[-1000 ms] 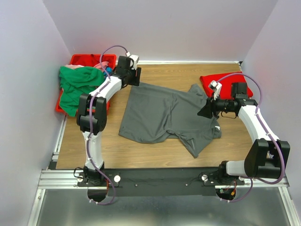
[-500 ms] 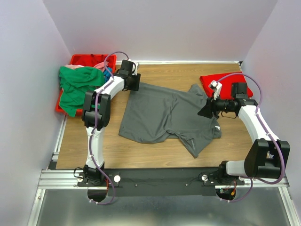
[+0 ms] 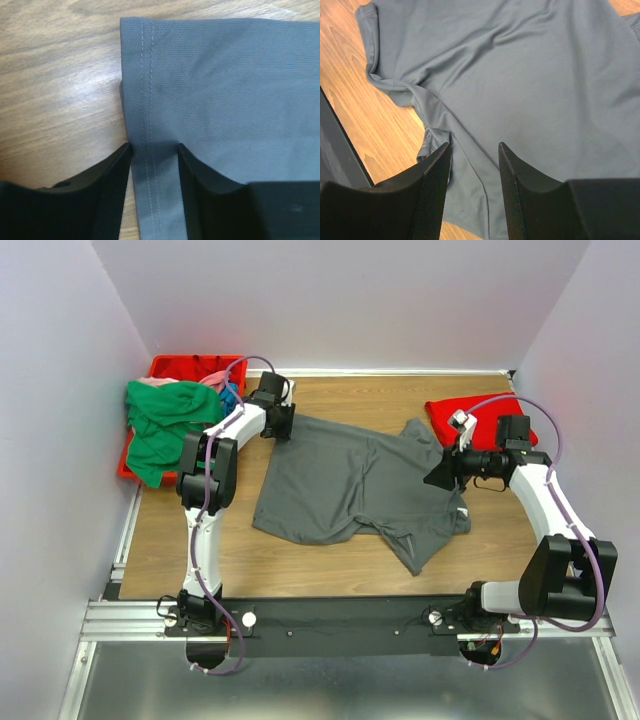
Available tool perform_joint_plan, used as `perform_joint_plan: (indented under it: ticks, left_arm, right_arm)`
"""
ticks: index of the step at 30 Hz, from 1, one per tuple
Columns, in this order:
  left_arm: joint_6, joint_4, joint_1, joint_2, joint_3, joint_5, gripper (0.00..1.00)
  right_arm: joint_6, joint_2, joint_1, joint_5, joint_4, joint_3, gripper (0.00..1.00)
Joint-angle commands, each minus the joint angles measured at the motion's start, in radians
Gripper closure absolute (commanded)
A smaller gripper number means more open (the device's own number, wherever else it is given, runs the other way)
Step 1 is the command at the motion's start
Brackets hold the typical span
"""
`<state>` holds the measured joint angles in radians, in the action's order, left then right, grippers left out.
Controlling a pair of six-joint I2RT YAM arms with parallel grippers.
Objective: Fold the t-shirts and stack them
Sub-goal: Flatten the tshirt out
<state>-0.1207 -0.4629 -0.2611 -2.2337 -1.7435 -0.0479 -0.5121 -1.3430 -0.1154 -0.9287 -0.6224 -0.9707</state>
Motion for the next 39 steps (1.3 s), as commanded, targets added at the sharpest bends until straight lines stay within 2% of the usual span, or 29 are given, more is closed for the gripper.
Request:
perform_joint_plan:
  ticks: [1, 4, 7, 10, 15, 22, 31, 34, 35, 36, 37, 39]
  left_arm:
    - [0.007, -0.045, 0.002, -0.026, -0.021, 0.005, 0.59]
    - [0.016, -0.069, 0.002, -0.030, -0.022, -0.009, 0.66]
    - [0.023, -0.065, 0.006, 0.000, 0.014, -0.006, 0.93]
    - [0.018, -0.046, 0.016, 0.064, 0.077, 0.022, 1.00]
    - [0.009, -0.023, 0.040, 0.183, 0.206, 0.106, 1.00]
    - [-0.007, 0.016, 0.071, 0.362, 0.375, 0.149, 1.00]
    - [-0.005, 0.021, 0.072, 0.427, 0.420, 0.097, 1.00]
    - [-0.004, 0.020, 0.071, 0.459, 0.417, 0.080, 0.90]
    - [-0.004, 0.020, 0.071, 0.473, 0.415, 0.077, 0.79]
    - [-0.005, 0.020, 0.072, 0.486, 0.415, 0.074, 0.74]
    - [0.000, 0.018, 0.072, 0.521, 0.415, 0.069, 0.65]
    - [0.004, 0.020, 0.071, 0.587, 0.418, 0.068, 0.58]
  right_arm:
    - [0.012, 0.030, -0.015, -0.001, 0.010, 0.012, 0.49]
    - [0.012, 0.033, -0.020, -0.002, 0.012, 0.012, 0.49]
    - [0.015, 0.041, -0.027, -0.007, 0.010, 0.012, 0.49]
    - [0.015, 0.048, -0.035, -0.010, 0.010, 0.015, 0.49]
    - [0.015, 0.053, -0.035, -0.013, 0.010, 0.015, 0.49]
    - [0.017, 0.059, -0.041, -0.019, 0.009, 0.018, 0.49]
    - [0.017, 0.048, -0.041, -0.004, 0.009, 0.020, 0.49]
    - [0.015, 0.041, -0.041, 0.004, 0.010, 0.021, 0.49]
    - [0.014, 0.035, -0.041, 0.007, 0.009, 0.023, 0.49]
    - [0.014, 0.031, -0.041, 0.008, 0.010, 0.021, 0.49]
    - [0.012, 0.022, -0.041, 0.013, 0.010, 0.021, 0.49]
    - [0.012, 0.015, -0.041, 0.021, 0.010, 0.020, 0.49]
